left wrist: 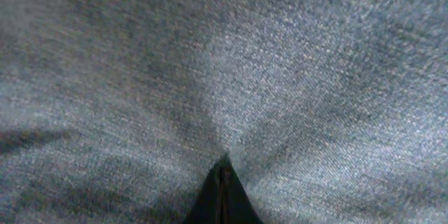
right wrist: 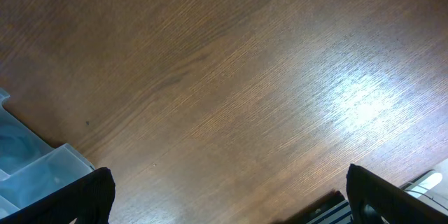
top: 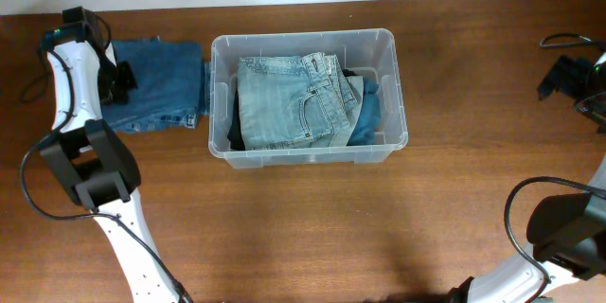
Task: Pack container
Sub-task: 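Move the left gripper onto the dark blue jeans on the table, then grasp the folded dark blue jeans' edge with the left gripper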
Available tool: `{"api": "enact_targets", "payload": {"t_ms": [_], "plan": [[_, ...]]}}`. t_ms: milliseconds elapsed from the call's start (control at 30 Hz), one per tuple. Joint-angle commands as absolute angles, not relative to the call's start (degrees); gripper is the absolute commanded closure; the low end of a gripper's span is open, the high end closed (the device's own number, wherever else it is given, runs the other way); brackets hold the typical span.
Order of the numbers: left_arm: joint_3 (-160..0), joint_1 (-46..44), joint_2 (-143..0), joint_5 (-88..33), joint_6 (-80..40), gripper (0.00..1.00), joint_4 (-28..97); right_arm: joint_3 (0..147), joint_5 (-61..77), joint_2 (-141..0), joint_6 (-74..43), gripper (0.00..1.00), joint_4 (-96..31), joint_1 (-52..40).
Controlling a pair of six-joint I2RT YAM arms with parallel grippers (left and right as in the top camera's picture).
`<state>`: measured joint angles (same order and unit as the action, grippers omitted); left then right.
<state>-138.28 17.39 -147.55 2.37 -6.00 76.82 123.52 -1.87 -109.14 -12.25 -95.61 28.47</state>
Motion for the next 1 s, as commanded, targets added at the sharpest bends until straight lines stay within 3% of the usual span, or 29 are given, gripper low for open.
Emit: {"api": "enact_targets", "payload": {"t_ms": [0, 300, 367, 400, 433, 467, 667, 967], "plan": [[-137.84, 19.35, -149.03, 2.31, -12.43, 0.99, 82.83, 123.44, -1.74, -109.12, -12.88, 0.02, -95.57, 28.53], [-139.35, 19.73, -149.01, -0.03, -13.21, 0.99, 84.44, 123.44, -1.74, -109.12, -12.88, 0.02, -95.57, 28.53], [-140.9, 20.12, -149.01, -0.21, -13.21, 0.94, 84.2, 123.44, -1.74, -109.12, -12.88, 0.02, -95.57, 28.53], [-142.91, 20.82, -149.01, -0.25, -13.21, 0.78, 84.27, 123.44, -1.74, -109.12, -12.88, 0.02, -95.57, 28.53], [-144.88, 21.52, -149.01, -0.95, -13.13, 0.27, 84.49, 123.44, -1.74, -109.12, -12.88, 0.01, -95.57, 28.53], [-146.15, 21.96, -148.99, -1.96, -12.34, 0.05, 84.58, 123.44, -1.74, -109.12, -12.88, 0.02, -95.57, 28.53], [-150.04, 27.38, -149.12, -2.63, -10.2, 0.04, 84.86, 123.44, -1.74, -109.12, -12.88, 0.02, -95.57, 28.53], [-149.93, 35.59, -149.93, -11.44, 5.43, 0.07, 83.22, 123.44, -1.74, -109.12, -12.88, 0.01, -95.57, 28.53]]}}
